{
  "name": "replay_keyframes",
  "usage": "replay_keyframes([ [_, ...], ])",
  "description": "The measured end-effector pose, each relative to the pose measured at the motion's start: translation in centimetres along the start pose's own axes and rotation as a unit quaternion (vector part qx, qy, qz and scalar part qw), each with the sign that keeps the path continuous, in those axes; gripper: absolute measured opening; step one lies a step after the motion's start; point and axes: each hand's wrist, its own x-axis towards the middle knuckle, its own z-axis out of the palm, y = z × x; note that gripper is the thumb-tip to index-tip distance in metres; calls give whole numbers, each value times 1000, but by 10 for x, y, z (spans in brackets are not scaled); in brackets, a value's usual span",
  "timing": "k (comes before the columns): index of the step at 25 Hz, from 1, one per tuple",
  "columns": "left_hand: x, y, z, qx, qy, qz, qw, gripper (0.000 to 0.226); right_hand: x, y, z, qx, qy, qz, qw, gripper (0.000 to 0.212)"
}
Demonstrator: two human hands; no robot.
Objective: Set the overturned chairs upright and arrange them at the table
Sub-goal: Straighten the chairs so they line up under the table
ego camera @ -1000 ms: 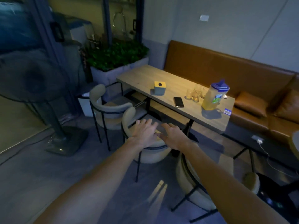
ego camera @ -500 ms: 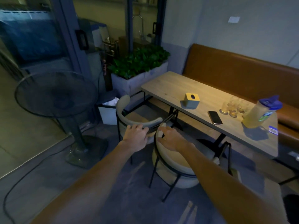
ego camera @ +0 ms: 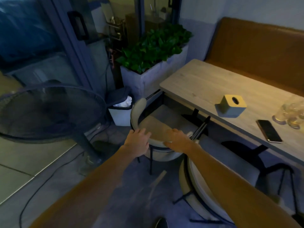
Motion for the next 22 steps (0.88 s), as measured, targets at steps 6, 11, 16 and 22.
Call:
replay_keyframes([
  [6, 96, -90, 57, -29, -97, 67, 993, 45, 107, -11, 44, 25, -50, 72, 996, 69],
  [11, 164, -128, 116, 12, -154, 170, 973, 53, 146, -14, 97, 69, -59, 152, 984, 73],
  [16, 200, -159, 150, 83, -162, 226, 957, 98, 166, -32, 120, 21, -86, 195, 977, 52],
  [22, 205, -162, 146, 131, -163, 222, 952, 83, 181, -41, 136, 48, -49, 231, 971, 38],
])
